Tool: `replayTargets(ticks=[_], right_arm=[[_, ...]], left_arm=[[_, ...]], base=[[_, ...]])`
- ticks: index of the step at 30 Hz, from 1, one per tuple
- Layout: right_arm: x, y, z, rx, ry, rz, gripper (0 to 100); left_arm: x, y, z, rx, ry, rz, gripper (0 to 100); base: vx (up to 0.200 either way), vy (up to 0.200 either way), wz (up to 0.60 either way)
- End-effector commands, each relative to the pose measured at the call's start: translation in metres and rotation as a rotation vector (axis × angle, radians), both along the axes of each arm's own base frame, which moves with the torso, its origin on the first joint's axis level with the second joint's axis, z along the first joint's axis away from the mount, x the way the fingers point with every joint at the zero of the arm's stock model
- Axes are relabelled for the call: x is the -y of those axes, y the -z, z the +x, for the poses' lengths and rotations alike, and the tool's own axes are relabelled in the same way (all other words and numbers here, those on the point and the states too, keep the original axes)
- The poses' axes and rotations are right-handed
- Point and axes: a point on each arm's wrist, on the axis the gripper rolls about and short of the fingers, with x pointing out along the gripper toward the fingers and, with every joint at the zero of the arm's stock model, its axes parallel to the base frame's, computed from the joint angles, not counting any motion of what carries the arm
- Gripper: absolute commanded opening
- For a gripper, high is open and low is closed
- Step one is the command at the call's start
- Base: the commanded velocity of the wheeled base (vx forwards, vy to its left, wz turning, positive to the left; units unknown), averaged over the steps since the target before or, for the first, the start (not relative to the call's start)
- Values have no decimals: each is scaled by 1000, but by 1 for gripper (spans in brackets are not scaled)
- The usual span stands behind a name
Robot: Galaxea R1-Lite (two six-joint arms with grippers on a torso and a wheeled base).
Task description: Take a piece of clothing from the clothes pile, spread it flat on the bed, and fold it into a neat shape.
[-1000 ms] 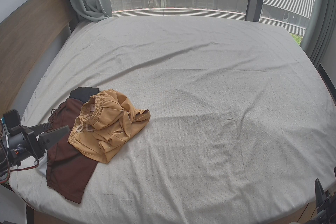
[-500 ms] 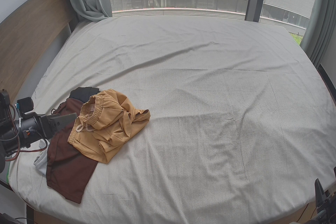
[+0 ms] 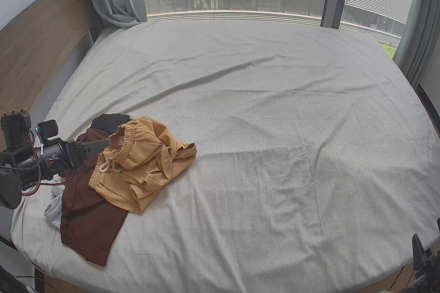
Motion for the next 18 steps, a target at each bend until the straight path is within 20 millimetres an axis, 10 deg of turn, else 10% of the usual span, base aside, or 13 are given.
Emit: replayTargets(ticks=[1,18], right_arm=[[0,4,0,-1,0,0,100],[0,4,0,-1,0,1,100]], left_arm=[[0,10,19,-31,6,-3,100],[10,24,64,-26,45,0,100]], base=[[0,0,0],[0,0,0]])
